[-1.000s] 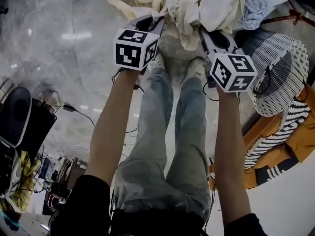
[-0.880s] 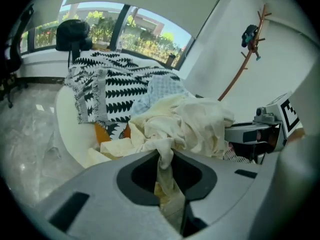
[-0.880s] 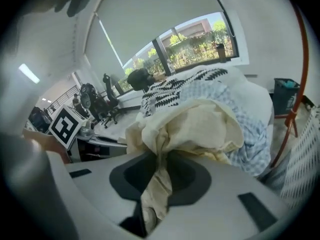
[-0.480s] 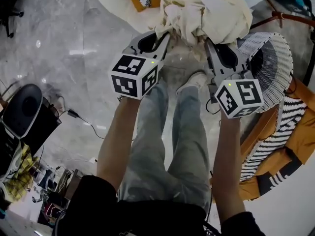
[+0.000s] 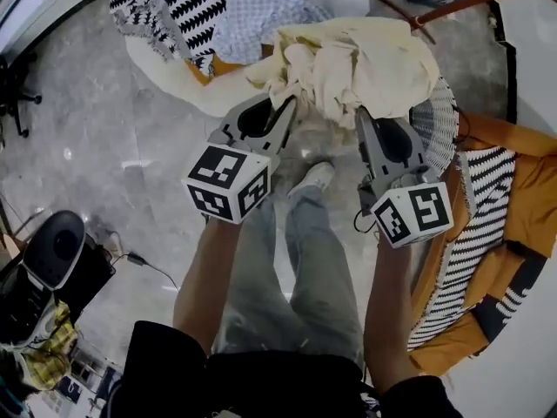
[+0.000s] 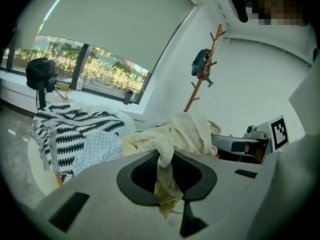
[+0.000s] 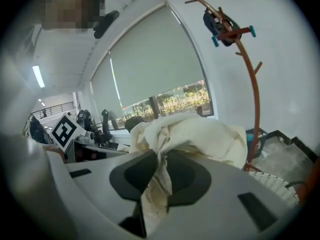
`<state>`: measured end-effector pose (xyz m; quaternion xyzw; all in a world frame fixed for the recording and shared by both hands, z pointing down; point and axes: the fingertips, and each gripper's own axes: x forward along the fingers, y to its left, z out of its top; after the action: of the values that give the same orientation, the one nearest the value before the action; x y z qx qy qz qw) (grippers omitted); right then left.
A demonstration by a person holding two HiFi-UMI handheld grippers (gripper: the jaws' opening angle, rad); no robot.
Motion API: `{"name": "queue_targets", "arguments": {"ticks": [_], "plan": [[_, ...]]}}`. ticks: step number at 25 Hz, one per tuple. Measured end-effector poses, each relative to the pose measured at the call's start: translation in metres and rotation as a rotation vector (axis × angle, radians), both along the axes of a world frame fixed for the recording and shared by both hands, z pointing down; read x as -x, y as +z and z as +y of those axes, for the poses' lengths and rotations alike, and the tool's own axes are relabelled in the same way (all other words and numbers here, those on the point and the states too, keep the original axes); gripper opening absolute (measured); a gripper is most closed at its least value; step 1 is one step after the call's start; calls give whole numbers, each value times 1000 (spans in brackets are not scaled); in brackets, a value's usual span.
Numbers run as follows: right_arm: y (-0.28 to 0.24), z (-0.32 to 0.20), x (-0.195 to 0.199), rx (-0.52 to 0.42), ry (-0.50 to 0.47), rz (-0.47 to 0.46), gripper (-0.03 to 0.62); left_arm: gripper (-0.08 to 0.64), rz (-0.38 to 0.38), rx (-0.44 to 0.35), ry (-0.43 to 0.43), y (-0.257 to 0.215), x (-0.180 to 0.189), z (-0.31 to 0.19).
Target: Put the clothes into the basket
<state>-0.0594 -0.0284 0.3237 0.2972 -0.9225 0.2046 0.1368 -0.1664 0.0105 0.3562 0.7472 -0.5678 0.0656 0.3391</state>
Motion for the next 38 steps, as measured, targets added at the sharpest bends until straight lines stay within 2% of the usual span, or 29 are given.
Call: {"name": "queue_targets", "arguments": {"ticks": [5, 9, 12, 15, 19, 23, 27, 31, 35, 38], "plan": [[-57, -26, -80, -89, 156, -37, 69, 57, 10, -89, 163, -61, -78, -49], [-82, -42, -147, -143, 238, -34, 69, 57, 25, -132, 281, -92, -150, -83], [-83, -51, -193, -160, 330, -33, 69, 57, 23, -152, 396, -96, -202, -106], [-65, -50, -231, -140, 414, -27, 69, 57, 28, -136, 478, -79, -245, -115], [-21, -44, -270, -69, 472, 10, 69, 57, 44, -43, 559, -25, -295, -113], [40, -47, -289, 3, 458, 58, 69, 58, 21, 125, 616, 50, -327, -114], [108, -37, -295, 113, 435, 99, 69, 57, -67, 269, 637, 122, -336, -103], [167, -34, -293, 210, 405, 111, 71, 59, -133, 395, 617, 183, -328, -96], [220, -29, -299, 337, 422, 154, 87, 105, -131, 439, 580, 209, -321, -96], [242, -20, -308, 410, 471, 232, 164, 112, -90, 418, 555, 207, -317, -102]]}}
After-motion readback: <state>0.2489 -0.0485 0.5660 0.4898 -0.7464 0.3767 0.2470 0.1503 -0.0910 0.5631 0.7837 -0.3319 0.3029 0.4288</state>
